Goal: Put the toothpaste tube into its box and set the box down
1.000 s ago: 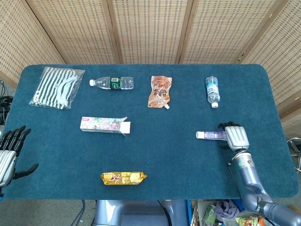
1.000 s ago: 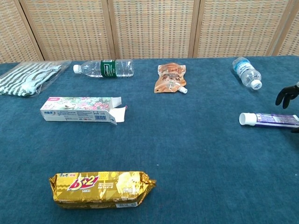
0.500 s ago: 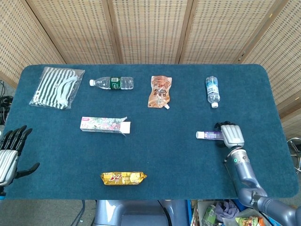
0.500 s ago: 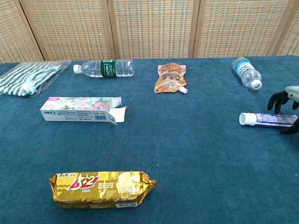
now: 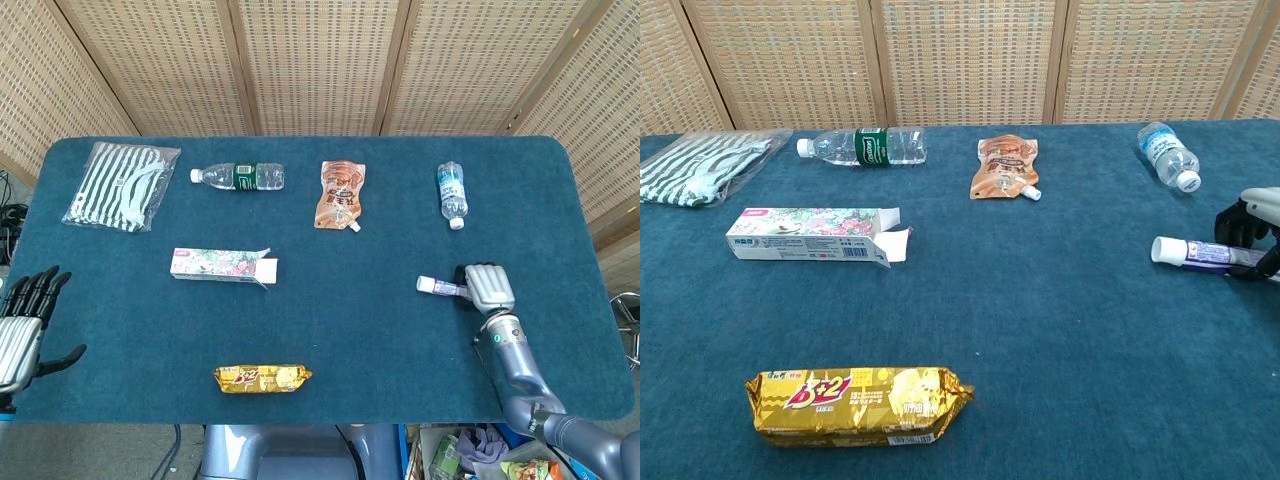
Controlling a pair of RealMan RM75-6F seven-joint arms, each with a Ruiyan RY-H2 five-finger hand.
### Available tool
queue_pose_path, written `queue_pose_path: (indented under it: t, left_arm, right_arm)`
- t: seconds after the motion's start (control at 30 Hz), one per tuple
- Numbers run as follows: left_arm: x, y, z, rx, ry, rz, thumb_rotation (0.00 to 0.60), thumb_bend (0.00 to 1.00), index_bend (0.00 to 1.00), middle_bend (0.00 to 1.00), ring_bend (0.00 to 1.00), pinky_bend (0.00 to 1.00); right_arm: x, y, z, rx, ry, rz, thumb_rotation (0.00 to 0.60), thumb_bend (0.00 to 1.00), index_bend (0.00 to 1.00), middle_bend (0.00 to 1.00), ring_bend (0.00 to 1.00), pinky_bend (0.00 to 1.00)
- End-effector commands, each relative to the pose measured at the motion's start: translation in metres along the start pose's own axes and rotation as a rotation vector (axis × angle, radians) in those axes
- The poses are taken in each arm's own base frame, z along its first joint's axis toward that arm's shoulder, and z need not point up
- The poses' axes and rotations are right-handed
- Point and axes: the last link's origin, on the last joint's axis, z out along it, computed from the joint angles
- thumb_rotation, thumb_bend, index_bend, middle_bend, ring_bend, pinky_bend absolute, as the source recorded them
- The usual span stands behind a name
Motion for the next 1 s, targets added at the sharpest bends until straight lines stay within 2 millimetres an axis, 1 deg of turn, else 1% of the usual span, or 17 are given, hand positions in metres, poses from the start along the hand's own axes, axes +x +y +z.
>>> queue_pose_path:
  t: [0.03, 0.1, 0.27, 0.33, 0.5, 0.63, 0.73, 0.87, 0.93, 1.0]
  left_arm:
    - [-0.001, 0.0, 0.001, 0.001, -0.002, 0.002, 0.6, 0.22, 0.0, 0.0, 0.0, 0.0]
    - [-0.001, 0.001, 0.001, 0.001, -0.004, 0.001, 0.6, 0.22, 0.0, 0.0, 0.0, 0.0]
    - [0.0, 0.001, 0.005, -0.002, -0.013, -0.003, 0.6, 0.22, 0.0, 0.0, 0.0, 0.0]
    - [0.004, 0.004, 0.013, -0.024, -0.015, -0.006, 0.6, 0.22, 0.0, 0.0, 0.0, 0.0]
    - [0.014, 0.016, 0.053, -0.117, -0.031, 0.043, 0.6, 0.22, 0.0, 0.0, 0.0, 0.0]
    - [0.014, 0.032, 0.086, -0.219, -0.063, 0.09, 0.6, 0.22, 0.0, 0.0, 0.0, 0.0]
    - [0.006, 0.047, 0.112, -0.297, -0.103, 0.125, 0.6, 0.22, 0.0, 0.0, 0.0, 0.0]
    - [-0.013, 0.066, 0.147, -0.382, -0.146, 0.169, 0.6, 0.22, 0.0, 0.0, 0.0, 0.0]
    - [-0.021, 0.072, 0.157, -0.405, -0.158, 0.184, 0.6, 0.21, 0.0, 0.0, 0.0, 0.0]
    - [-0.035, 0.083, 0.17, -0.428, -0.191, 0.188, 0.6, 0.21, 0.0, 0.0, 0.0, 0.0]
  right_arm:
    - [0.001, 0.001, -0.002, 0.017, -0.003, 0.007, 0.6, 0.52, 0.6, 0.64, 0.46, 0.46]
    - [0.002, 0.001, -0.005, 0.03, 0.002, 0.016, 0.6, 0.54, 0.6, 0.64, 0.47, 0.46]
    - [0.01, 0.0, -0.014, 0.073, 0.028, 0.044, 0.6, 0.55, 0.61, 0.64, 0.47, 0.46]
    - [0.018, 0.0, -0.02, 0.099, 0.051, 0.033, 0.6, 0.55, 0.61, 0.64, 0.47, 0.46]
    - [0.037, -0.003, -0.035, 0.148, 0.083, 0.02, 0.6, 0.55, 0.61, 0.64, 0.47, 0.46]
    - [0.049, -0.005, -0.045, 0.169, 0.114, -0.027, 0.6, 0.55, 0.61, 0.64, 0.47, 0.46]
    - [0.055, -0.009, -0.052, 0.18, 0.12, -0.045, 0.6, 0.55, 0.61, 0.64, 0.47, 0.46]
    - [0.06, -0.012, -0.059, 0.188, 0.122, -0.071, 0.6, 0.55, 0.61, 0.64, 0.47, 0.46]
    - [0.061, -0.012, -0.061, 0.189, 0.123, -0.08, 0.6, 0.55, 0.61, 0.64, 0.47, 0.46]
    - [0.063, -0.011, -0.064, 0.188, 0.124, -0.099, 0.6, 0.55, 0.61, 0.64, 0.47, 0.46]
